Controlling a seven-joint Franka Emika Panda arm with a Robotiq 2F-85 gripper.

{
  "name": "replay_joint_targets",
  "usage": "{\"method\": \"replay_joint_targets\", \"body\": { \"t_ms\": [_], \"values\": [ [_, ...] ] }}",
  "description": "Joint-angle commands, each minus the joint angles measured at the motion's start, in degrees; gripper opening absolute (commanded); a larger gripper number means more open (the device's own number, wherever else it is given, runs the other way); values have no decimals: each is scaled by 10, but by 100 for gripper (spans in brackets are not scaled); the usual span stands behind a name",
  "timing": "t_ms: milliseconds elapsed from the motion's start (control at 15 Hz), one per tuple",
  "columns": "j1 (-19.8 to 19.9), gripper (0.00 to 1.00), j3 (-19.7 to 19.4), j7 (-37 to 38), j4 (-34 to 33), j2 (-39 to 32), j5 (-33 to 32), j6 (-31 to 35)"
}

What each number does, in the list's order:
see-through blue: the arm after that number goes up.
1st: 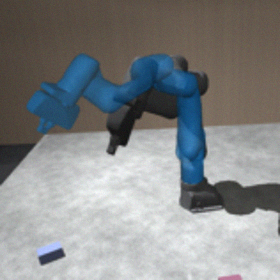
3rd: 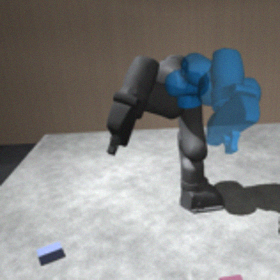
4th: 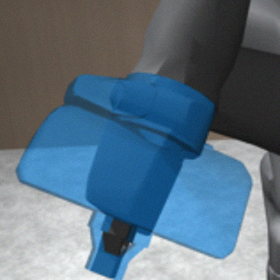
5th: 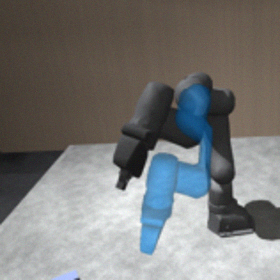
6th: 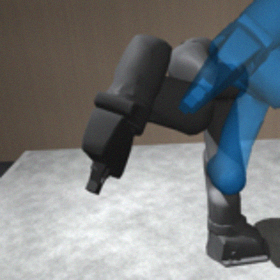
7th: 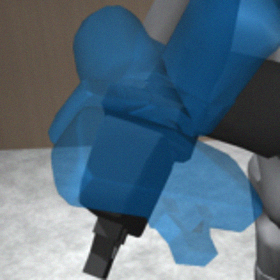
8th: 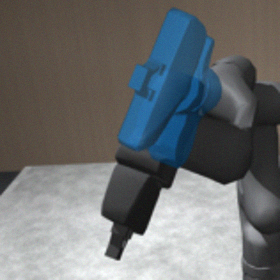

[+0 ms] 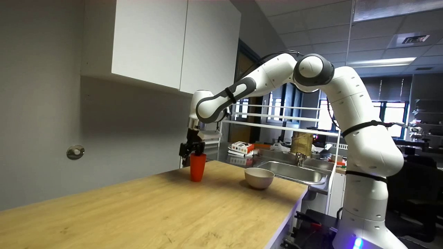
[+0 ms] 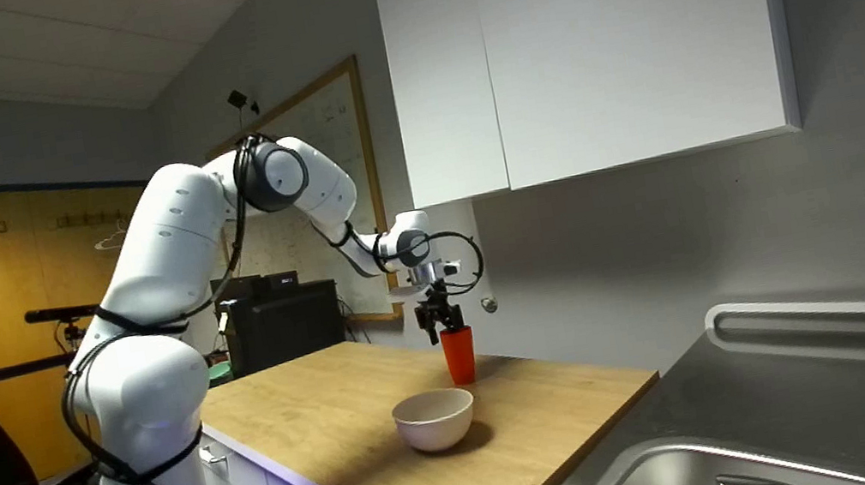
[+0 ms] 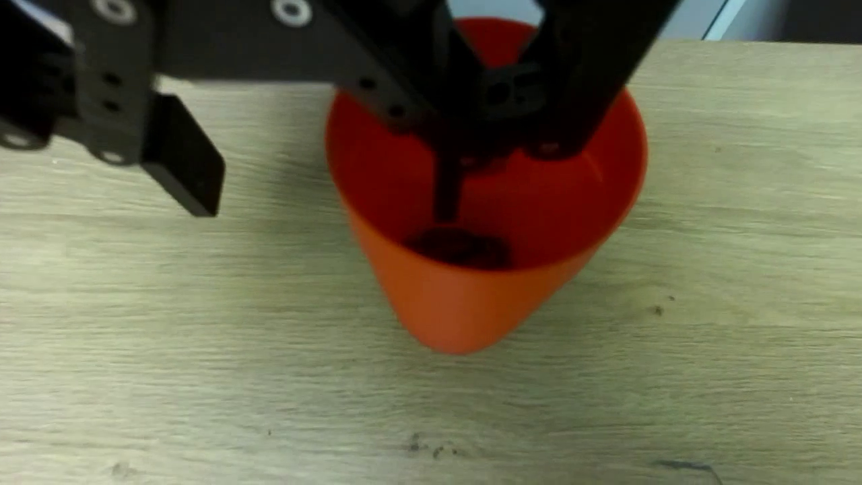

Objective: Pour the contents of the cup into the bowl

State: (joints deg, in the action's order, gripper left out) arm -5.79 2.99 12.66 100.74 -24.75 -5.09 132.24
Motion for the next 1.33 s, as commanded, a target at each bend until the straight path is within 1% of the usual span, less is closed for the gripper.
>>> {"method": "replay_joint_targets", "body": {
  "t_ms": [0,400,600,667,733,867,1133,1267],
  "values": [
    [-10,52,-10,12,-36,-22,8,-27],
    [-12,5,-15,20,-33,-18,3,-27],
    [-7,0,-17,17,-20,-8,7,-21],
    [-4,1,-17,14,-12,0,11,-18],
    [-2,3,-17,12,-7,4,14,-14],
    [8,3,-14,4,17,21,32,-1],
    [32,3,-12,-9,93,71,84,57],
    [49,3,-11,-18,143,99,124,98]
  ]
}}
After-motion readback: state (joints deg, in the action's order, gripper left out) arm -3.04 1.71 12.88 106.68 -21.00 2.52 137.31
